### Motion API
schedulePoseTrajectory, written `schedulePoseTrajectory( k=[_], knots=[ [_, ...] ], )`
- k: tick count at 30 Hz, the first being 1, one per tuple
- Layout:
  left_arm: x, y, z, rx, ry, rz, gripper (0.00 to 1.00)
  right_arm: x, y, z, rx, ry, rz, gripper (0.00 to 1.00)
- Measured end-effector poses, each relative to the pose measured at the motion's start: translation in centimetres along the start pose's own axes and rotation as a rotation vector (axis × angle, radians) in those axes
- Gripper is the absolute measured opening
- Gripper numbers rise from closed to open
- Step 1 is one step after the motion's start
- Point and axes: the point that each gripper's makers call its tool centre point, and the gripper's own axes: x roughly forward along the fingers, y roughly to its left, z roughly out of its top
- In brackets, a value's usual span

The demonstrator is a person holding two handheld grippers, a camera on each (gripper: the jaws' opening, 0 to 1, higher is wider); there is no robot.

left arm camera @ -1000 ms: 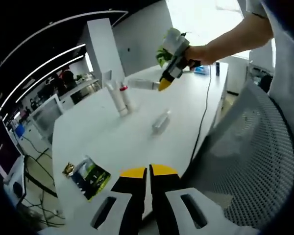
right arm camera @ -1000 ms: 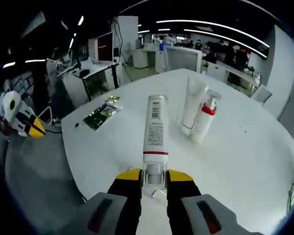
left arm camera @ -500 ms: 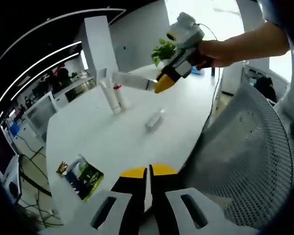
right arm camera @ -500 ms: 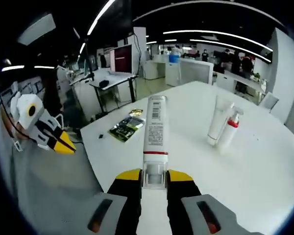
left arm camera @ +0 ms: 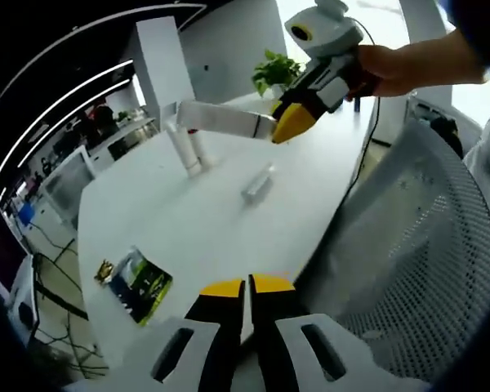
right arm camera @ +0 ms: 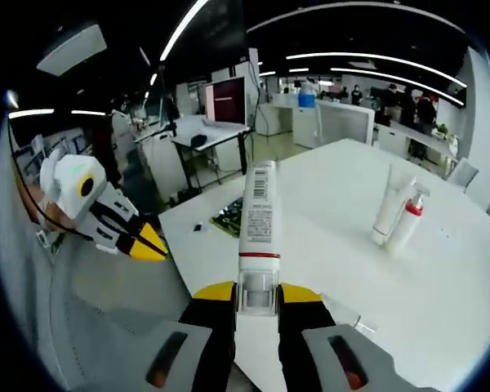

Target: Arrange the skincare products in the storage area until every visible bottle or jar stands upright without overlapping.

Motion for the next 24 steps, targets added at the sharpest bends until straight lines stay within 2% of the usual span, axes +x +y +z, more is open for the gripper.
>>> schedulePoseTrajectory(
  k=[10, 12, 18, 24],
  knots=[
    [0.4, 0.1, -1.6, -0.023, 0.086, -0.005, 0.0, -0.4, 1.7, -1.2, -0.058, -0.002, 0.09, 0.12],
    [0.4, 0.0, -1.8, -0.028, 0.094, -0.007, 0.01, -0.2, 2.2, -1.5, -0.098, -0.001, 0.122, 0.12],
    [0.1, 0.5, -1.1, -0.073, 0.053, 0.009, 0.06, 0.7, 3.2, -2.2, -0.193, 0.008, 0.166, 0.12],
    [0.2, 1.2, -1.1, -0.1, 0.039, 0.046, 0.22, 1.9, 4.3, -2.7, -0.223, 0.006, 0.211, 0.12]
  ],
)
